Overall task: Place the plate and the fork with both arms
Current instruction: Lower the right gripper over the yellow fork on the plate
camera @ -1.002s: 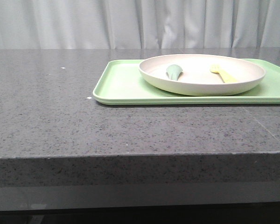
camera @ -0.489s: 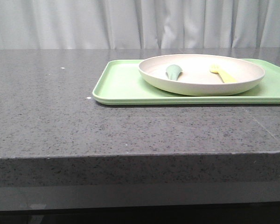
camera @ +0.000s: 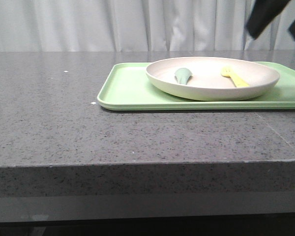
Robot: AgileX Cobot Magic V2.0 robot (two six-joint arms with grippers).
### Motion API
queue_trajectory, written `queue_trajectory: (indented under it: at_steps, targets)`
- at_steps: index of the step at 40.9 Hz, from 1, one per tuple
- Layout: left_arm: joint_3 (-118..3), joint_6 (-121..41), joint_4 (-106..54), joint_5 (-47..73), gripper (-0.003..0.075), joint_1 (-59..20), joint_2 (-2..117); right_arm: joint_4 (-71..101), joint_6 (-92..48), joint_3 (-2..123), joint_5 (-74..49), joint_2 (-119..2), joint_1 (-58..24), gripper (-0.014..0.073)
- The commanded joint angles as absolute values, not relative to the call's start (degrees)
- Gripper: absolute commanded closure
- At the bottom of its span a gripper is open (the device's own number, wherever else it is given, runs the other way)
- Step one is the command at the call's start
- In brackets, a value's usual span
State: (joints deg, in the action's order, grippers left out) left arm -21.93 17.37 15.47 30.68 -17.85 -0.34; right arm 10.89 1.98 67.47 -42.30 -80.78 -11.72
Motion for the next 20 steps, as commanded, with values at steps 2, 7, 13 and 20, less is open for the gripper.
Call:
queue_trajectory:
  at_steps: [2, 7, 13, 20]
  targets:
    - [-23.37, 18.01, 15.53, 25.89, 0.0738, -17.72, -0.35, 11.29, 4.63, 72.67, -41.61, -83.51, -12.3, 0.0111]
    - [-23.37, 18.01, 15.53, 25.89, 0.0738, -17.72, -0.35, 11.29, 4.87, 75.05, -42.43, -86.3, -12.3, 0.0125]
    - [-23.37, 18.01, 15.53, 25.89, 0.0738, -17.72, -0.35, 11.29, 4.87, 76.94, -43.46, -89.1, -12.3, 0.0125]
    - [-23.37, 18.01, 15.53, 25.89, 0.0738, -17.72, -0.35, 11.29, 4.87, 77.12, -43.07, -91.38, -12.3, 0.0125]
